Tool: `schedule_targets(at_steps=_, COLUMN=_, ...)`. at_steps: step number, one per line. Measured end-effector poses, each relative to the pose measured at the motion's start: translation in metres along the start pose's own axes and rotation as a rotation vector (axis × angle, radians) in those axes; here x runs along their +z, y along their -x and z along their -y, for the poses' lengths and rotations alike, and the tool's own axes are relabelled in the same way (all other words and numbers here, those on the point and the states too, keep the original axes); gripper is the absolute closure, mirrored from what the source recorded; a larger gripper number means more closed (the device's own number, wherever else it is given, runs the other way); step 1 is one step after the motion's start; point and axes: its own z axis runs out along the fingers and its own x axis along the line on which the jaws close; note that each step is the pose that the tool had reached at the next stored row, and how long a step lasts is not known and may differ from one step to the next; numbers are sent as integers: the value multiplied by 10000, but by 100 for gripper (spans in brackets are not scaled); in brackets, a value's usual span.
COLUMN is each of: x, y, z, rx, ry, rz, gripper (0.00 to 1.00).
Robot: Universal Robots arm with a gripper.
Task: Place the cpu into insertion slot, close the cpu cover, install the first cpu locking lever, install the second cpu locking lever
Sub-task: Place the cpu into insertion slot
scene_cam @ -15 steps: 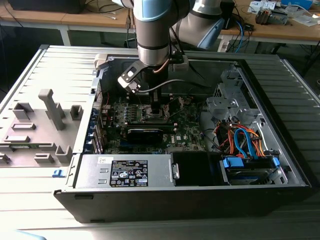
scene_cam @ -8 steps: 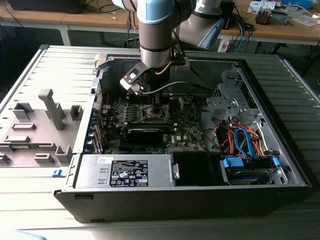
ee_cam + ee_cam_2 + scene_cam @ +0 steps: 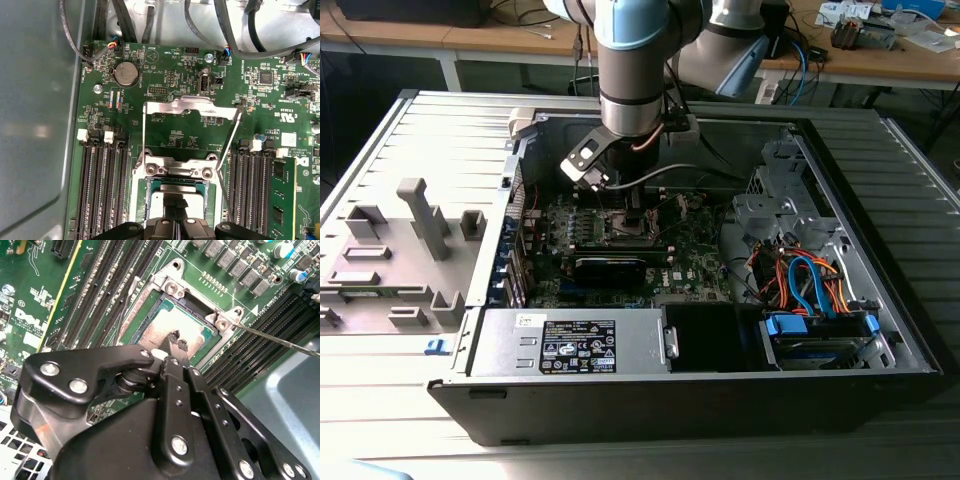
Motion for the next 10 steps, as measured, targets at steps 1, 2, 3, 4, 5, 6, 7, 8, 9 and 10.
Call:
schedule_targets(at_steps=1, x=-18, y=-2, z=-3, rx=2, ry=12, rz=-19, gripper=89)
schedule_targets(at_steps=2, x=-67, y=2, z=-3, rx=1, ry=-1, rz=1, gripper=89)
schedule_targets(at_steps=3, x=-97, y=4, z=-4, rx=0, ry=-6, rz=8, gripper=89)
schedule_targets(at_steps=4, x=-130, y=5, z=-6, rx=0, ry=-4, rz=7, gripper=89)
schedule_targets(at_steps=5, x=-148, y=6, z=-7, rx=-1, ry=-5, rz=7, gripper=89)
schedule_targets(at_steps=6, x=-164, y=7, z=-11, rx=-3, ry=-7, rz=10, gripper=89)
schedule_targets(at_steps=7, x=-165, y=7, z=-18, rx=-4, ry=-18, rz=7, gripper=89)
schedule_targets(at_steps=8, x=-167, y=11, z=-60, rx=-5, ry=-148, rz=-3, gripper=89)
schedule_targets(at_steps=9, x=-166, y=12, z=-81, rx=-7, ry=-232, rz=-9, gripper=89)
schedule_targets(at_steps=10, x=-164, y=15, z=-118, rx=-11, ry=-375, rz=-21, gripper=89)
